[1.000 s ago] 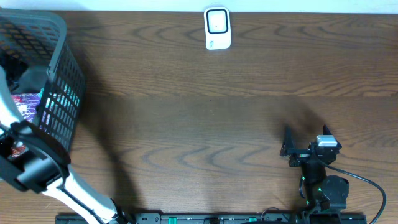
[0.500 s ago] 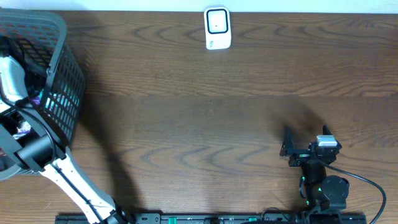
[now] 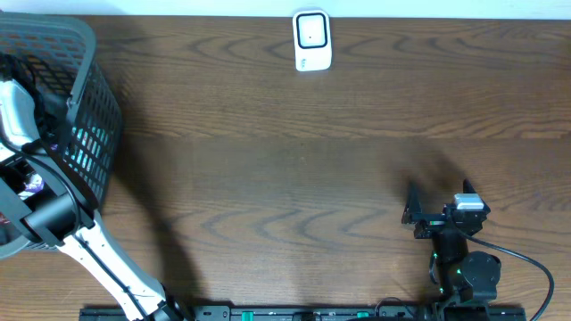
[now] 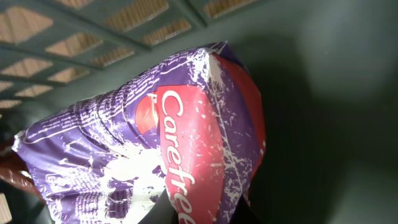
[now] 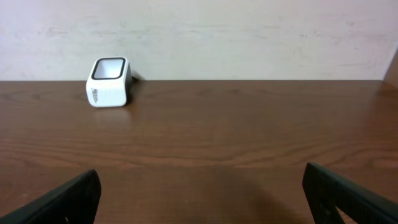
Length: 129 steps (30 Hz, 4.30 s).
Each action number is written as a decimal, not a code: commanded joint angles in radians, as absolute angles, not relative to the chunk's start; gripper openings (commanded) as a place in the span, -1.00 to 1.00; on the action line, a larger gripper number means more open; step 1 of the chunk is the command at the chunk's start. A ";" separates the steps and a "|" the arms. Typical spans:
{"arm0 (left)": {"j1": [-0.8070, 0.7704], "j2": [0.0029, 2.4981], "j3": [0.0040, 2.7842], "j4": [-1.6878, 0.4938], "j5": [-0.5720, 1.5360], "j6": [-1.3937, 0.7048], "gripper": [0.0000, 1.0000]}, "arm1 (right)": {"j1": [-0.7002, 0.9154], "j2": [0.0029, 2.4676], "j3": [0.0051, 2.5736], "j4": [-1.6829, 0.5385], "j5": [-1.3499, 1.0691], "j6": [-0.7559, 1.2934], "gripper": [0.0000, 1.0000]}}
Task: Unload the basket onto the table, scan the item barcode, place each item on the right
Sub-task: 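Reach the left gripper into the basket and grasp the purple Carefree pack, then carry the purple pack with the left gripper and place it near the scanner, then reach the left gripper into the basket and grasp the green wipes pack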
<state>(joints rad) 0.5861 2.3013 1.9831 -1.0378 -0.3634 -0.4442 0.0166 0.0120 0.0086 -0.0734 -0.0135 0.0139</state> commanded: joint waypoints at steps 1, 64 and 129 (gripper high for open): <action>0.583 2.182 1.982 -1.048 -0.289 -0.443 -0.86 | 0.006 0.006 0.006 -0.075 -0.013 0.021 0.99; -0.463 1.939 1.980 -0.994 0.227 -0.223 -0.85 | 0.006 0.006 0.006 -0.075 -0.013 0.021 0.99; 0.729 1.762 1.945 -1.123 0.099 -0.027 0.28 | 0.006 0.006 0.006 -0.075 -0.013 0.021 0.99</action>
